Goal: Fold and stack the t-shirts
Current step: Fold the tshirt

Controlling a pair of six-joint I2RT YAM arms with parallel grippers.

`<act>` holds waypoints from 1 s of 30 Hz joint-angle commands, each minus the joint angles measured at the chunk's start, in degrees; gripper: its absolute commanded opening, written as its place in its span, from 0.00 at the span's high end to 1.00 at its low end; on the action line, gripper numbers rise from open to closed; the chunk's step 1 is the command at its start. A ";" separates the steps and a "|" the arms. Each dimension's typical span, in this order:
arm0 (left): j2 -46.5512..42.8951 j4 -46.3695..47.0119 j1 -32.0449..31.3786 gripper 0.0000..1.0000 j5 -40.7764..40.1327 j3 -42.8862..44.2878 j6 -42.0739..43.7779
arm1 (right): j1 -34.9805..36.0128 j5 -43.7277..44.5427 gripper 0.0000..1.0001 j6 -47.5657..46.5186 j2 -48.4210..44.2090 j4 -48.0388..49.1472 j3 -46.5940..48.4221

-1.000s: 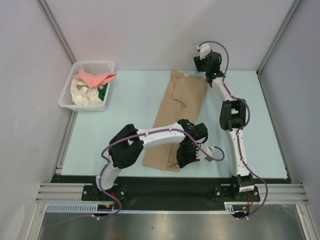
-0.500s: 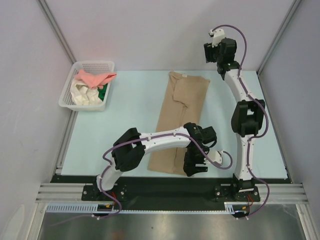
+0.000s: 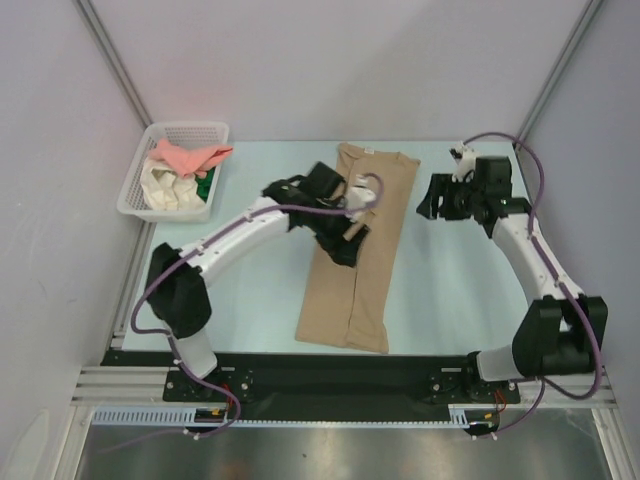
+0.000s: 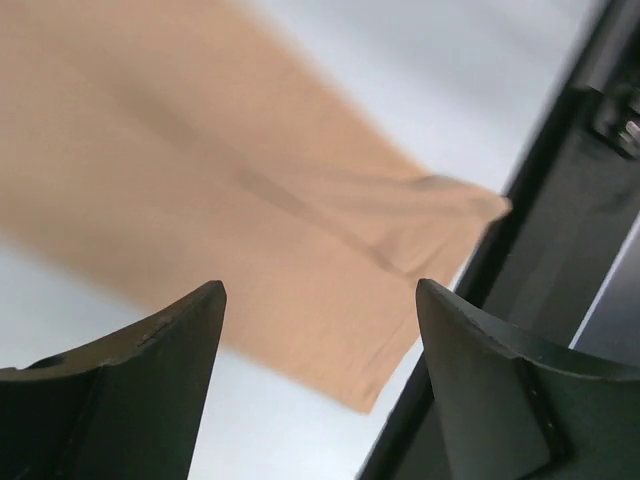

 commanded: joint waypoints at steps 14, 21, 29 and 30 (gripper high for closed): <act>-8.97 5.19 22.04 0.22 1.41 -28.97 -10.49 | -10.06 -12.38 0.37 15.71 9.42 11.30 -6.53; -10.47 5.64 23.98 0.24 2.55 -32.24 -9.97 | -7.69 -9.74 0.38 12.46 27.88 10.25 14.56; -10.64 4.67 23.98 0.26 2.12 -32.95 -9.00 | -5.40 -3.77 0.39 9.99 43.88 9.28 30.85; -10.73 4.67 24.06 0.27 1.68 -32.94 -9.00 | -4.79 -2.98 0.40 9.90 45.38 8.84 32.69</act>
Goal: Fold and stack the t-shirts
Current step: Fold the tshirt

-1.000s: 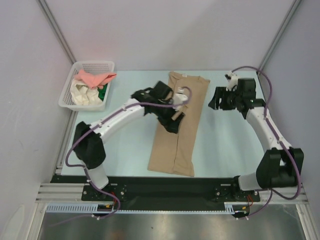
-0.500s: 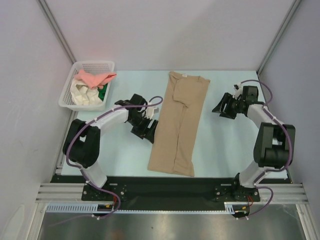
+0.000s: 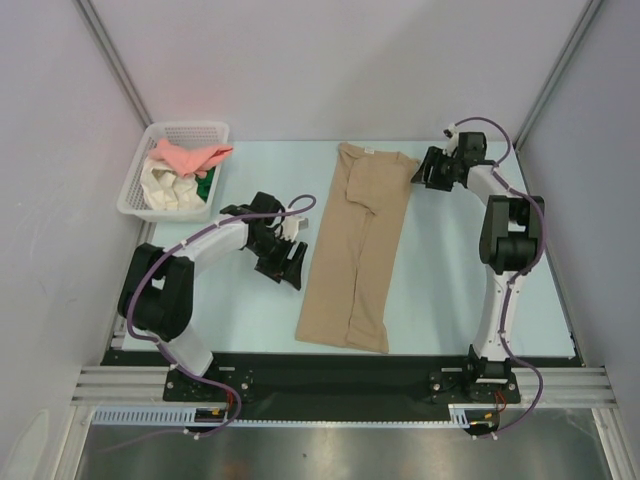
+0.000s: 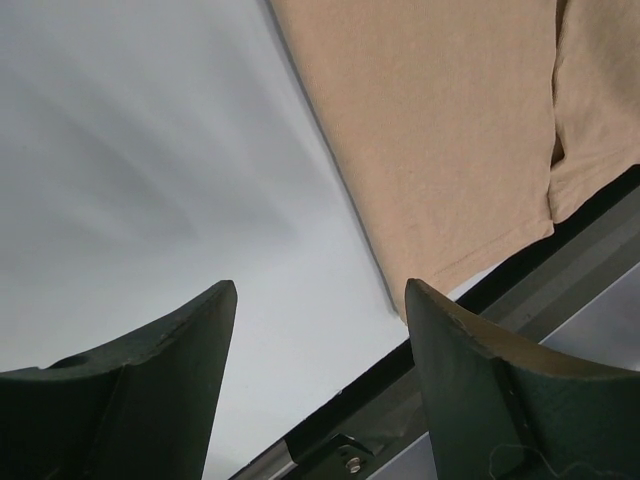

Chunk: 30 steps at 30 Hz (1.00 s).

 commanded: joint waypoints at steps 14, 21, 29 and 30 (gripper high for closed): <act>0.22 -0.40 0.37 0.27 -1.59 1.53 1.08 | 3.67 4.84 0.68 1.15 14.78 -0.87 18.02; 1.46 -0.84 0.37 0.27 -1.76 2.50 1.25 | 3.84 3.96 0.74 2.38 18.21 -1.04 22.85; 1.37 -1.46 0.37 0.27 -2.64 2.94 1.43 | 4.46 8.53 0.94 2.91 21.02 -0.34 28.82; 1.29 -1.54 0.37 0.26 -2.73 2.94 1.52 | 4.46 8.79 0.94 2.74 21.72 -0.43 29.97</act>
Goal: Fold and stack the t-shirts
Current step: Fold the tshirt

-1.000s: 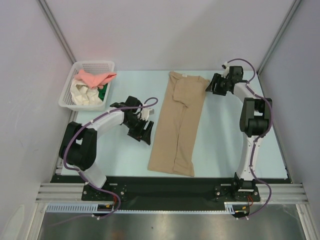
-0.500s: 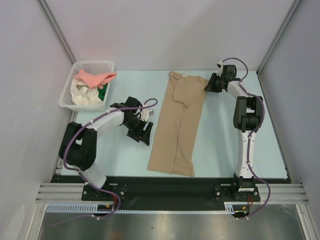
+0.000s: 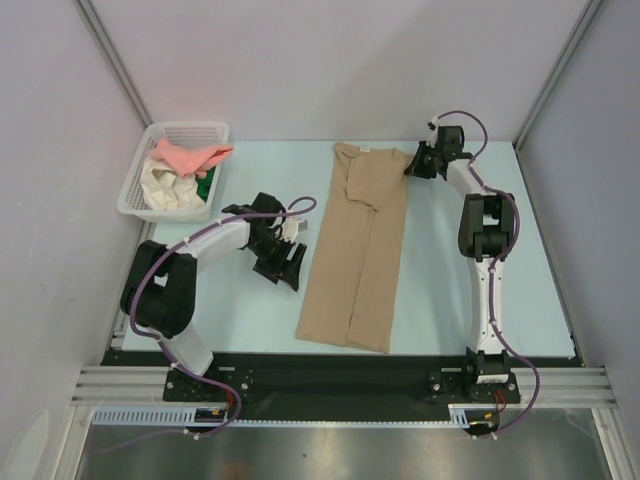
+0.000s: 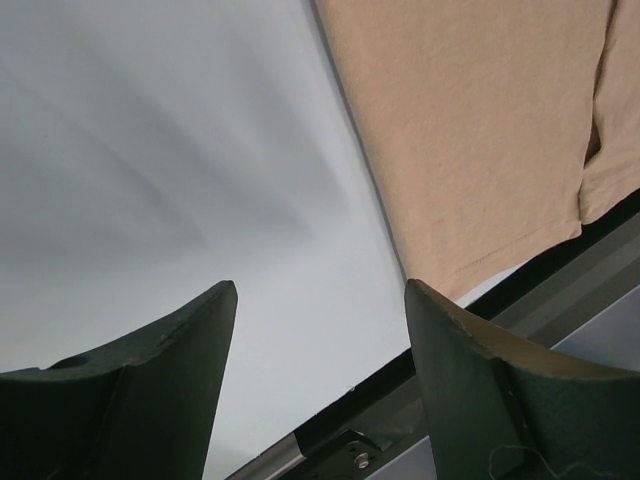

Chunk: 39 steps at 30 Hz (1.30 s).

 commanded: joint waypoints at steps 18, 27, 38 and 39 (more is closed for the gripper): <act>-5.53 -0.98 0.04 0.11 -6.66 5.10 -1.63 | -1.39 3.10 0.43 1.07 -12.66 0.58 -1.13; -2.39 2.89 0.13 0.23 0.72 3.07 -12.98 | -0.95 -12.53 0.48 10.46 -38.43 -3.64 -47.44; 0.61 3.76 0.75 0.25 8.45 -3.60 -14.56 | 4.85 -14.66 0.53 14.79 -62.80 -10.86 -81.21; 0.44 4.46 0.75 0.25 9.94 -4.65 -15.17 | 5.12 -14.40 0.52 15.05 -63.76 -11.20 -82.27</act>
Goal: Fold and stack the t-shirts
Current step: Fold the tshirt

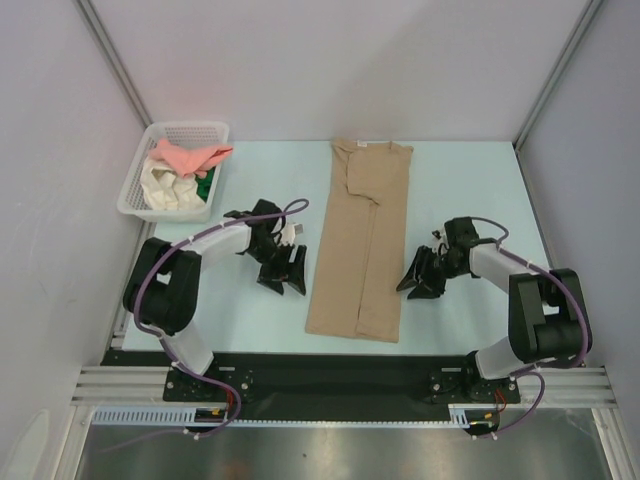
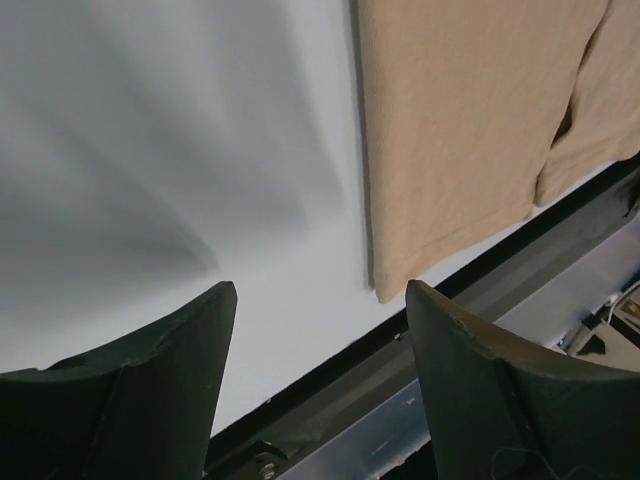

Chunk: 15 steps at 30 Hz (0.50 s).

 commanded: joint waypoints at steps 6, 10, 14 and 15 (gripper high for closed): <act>-1.20 5.02 0.29 0.29 7.05 -9.28 -4.94 | 4.69 -0.04 0.54 2.20 -6.80 -3.44 -8.08; -1.65 7.14 -0.68 0.32 7.58 -11.57 -6.00 | 9.09 0.84 0.58 3.61 -6.98 -4.58 -8.62; -1.73 7.84 -2.52 0.34 7.85 -12.54 -6.26 | 12.96 2.60 0.59 5.19 -7.33 -6.95 -8.97; -1.65 8.19 -2.79 0.34 8.11 -12.63 -6.17 | 13.31 2.43 0.60 5.62 -7.33 -6.34 -9.49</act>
